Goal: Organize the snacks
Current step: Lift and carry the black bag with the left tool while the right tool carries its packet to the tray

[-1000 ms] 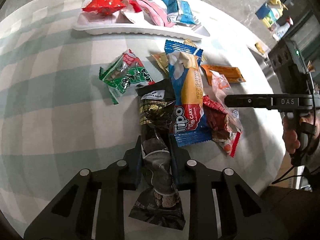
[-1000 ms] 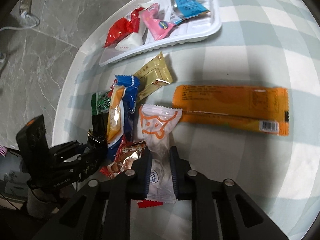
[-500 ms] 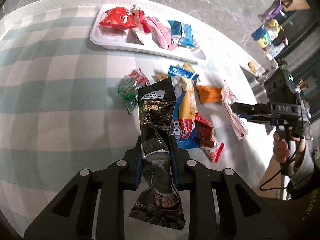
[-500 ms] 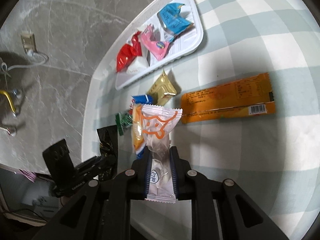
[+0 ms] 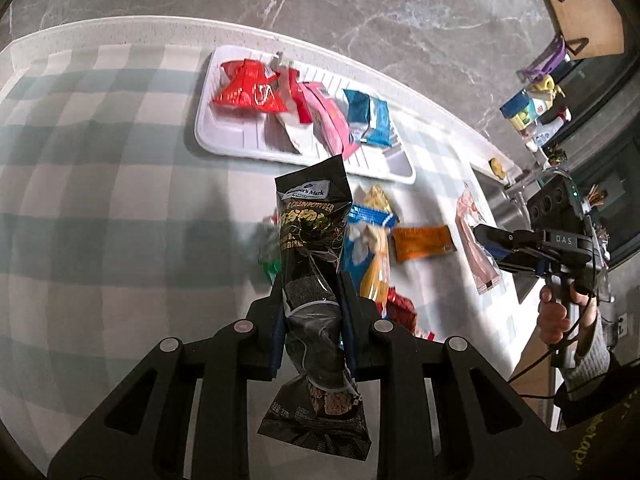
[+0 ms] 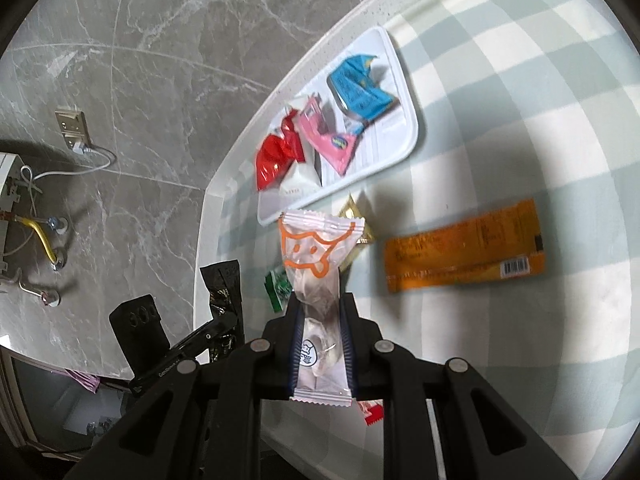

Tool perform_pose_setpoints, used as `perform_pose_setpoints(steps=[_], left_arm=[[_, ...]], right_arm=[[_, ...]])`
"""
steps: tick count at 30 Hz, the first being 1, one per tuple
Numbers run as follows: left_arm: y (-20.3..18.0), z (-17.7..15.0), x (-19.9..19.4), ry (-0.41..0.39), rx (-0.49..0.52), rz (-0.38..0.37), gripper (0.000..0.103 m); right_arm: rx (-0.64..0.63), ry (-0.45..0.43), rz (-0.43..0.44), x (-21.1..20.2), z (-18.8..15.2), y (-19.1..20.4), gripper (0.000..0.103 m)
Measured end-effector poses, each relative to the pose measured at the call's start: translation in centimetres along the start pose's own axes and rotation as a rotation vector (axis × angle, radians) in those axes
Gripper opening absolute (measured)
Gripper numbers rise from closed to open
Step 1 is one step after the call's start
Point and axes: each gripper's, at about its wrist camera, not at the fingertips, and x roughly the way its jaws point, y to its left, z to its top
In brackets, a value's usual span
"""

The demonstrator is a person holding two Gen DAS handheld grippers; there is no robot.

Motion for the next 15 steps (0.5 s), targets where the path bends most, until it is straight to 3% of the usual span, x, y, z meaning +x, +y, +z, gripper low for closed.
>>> perform_pose_setpoints(steps=[15], left_arm=[[0.6, 5.9, 0.9, -0.043, -0.011, -0.002, 0.021]], right_arm=[[-0.029, -0.049, -0.002, 0.1, 5.6, 1.6, 0.019]])
